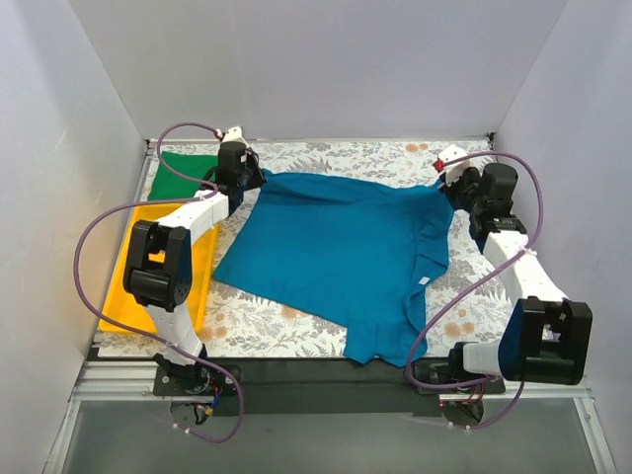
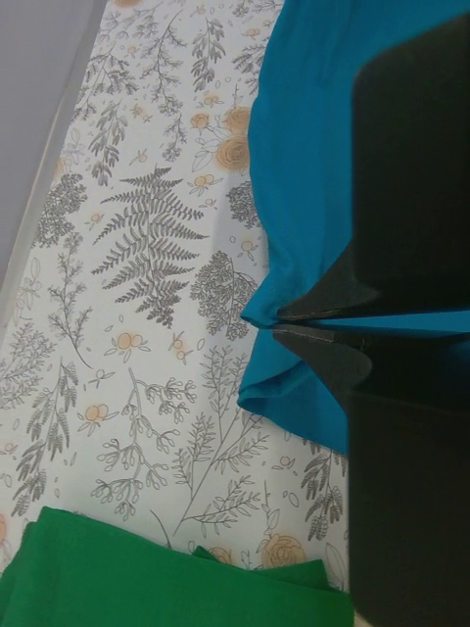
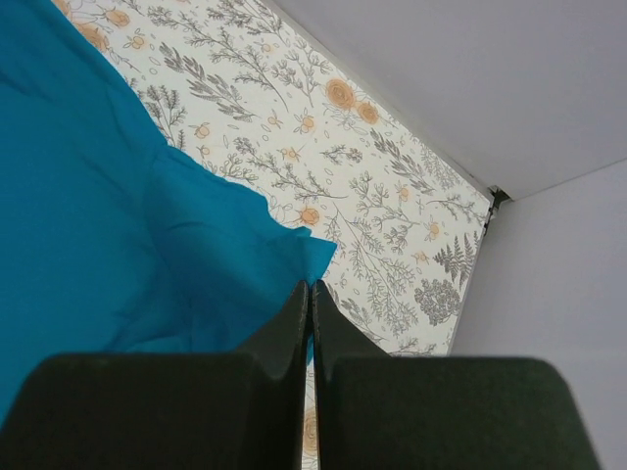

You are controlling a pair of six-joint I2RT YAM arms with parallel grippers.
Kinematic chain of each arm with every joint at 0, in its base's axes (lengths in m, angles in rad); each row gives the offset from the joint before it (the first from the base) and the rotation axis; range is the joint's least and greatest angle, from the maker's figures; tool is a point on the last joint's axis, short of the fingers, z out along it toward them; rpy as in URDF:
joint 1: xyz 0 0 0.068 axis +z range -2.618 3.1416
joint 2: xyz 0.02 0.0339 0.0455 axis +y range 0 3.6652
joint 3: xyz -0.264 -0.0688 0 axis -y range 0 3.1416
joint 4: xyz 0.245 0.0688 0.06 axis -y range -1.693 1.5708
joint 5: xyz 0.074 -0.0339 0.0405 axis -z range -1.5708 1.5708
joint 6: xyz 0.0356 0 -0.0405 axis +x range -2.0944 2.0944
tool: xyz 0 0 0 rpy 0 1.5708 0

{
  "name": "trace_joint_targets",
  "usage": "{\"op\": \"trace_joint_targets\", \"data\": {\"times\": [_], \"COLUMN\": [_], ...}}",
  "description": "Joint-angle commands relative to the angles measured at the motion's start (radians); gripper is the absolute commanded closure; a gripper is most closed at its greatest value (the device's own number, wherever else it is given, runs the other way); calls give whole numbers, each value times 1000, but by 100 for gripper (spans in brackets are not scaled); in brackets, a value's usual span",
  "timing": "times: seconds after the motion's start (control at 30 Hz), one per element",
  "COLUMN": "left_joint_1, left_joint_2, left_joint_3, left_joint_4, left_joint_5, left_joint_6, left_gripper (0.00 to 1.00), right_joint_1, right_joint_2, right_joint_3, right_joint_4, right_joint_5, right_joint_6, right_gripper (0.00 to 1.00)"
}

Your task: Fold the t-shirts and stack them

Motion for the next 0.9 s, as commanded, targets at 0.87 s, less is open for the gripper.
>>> {"op": "trace_joint_targets", "data": {"times": [0.87], "left_joint_1": [5], "left_joint_2": [-842], "left_joint_3": [60], "left_joint_4": [43], "left_joint_5": [-4], "left_joint_6": [-60], "left_gripper": [100], "right_joint_1": [172], "right_joint_2": [-221], "right_joint_3": [1114], "right_joint_4": [-578], "right_joint_5": [-439], "right_joint_6": [284], "right_gripper": [99]}}
